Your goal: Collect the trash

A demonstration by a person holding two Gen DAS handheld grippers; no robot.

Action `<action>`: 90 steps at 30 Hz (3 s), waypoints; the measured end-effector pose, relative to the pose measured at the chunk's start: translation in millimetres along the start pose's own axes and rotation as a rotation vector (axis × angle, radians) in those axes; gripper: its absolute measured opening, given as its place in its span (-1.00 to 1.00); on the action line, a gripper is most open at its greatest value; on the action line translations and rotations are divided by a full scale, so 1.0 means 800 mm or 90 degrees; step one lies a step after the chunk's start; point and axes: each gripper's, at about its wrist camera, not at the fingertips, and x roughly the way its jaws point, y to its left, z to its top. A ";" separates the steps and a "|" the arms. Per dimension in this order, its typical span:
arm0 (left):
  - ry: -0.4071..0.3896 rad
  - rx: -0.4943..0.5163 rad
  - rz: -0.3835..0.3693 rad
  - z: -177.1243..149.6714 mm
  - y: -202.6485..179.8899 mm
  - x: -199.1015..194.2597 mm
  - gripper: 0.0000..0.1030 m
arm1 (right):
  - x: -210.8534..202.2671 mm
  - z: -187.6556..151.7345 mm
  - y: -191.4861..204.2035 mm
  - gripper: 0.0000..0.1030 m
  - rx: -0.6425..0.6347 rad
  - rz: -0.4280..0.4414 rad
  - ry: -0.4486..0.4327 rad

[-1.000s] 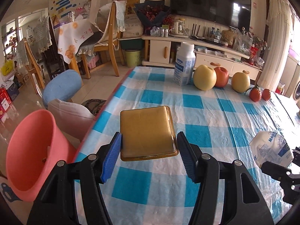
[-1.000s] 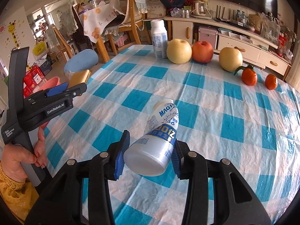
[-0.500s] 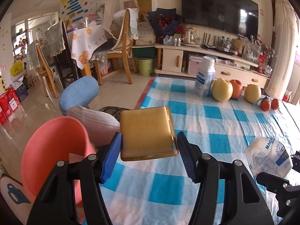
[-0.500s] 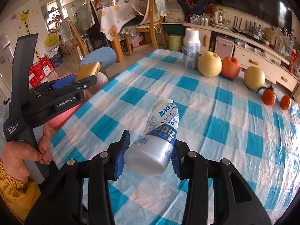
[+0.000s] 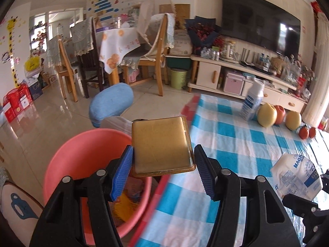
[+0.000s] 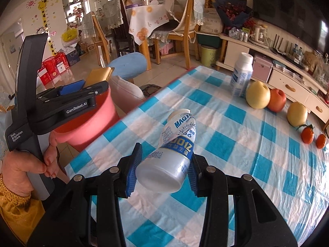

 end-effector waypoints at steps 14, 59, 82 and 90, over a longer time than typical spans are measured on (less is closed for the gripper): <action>0.016 -0.102 0.041 0.005 0.101 0.017 0.19 | 0.052 0.062 0.099 -0.17 -0.038 0.077 -0.018; -0.013 -0.153 0.073 0.006 0.132 0.032 0.85 | 0.086 0.017 0.123 0.68 -0.147 -0.034 0.036; -0.090 -0.049 0.010 0.007 -0.007 -0.012 0.86 | -0.025 -0.046 0.039 0.92 -0.104 -0.142 0.005; -0.090 0.009 -0.013 -0.005 -0.064 -0.026 0.86 | -0.061 -0.075 0.001 0.92 -0.056 -0.180 -0.019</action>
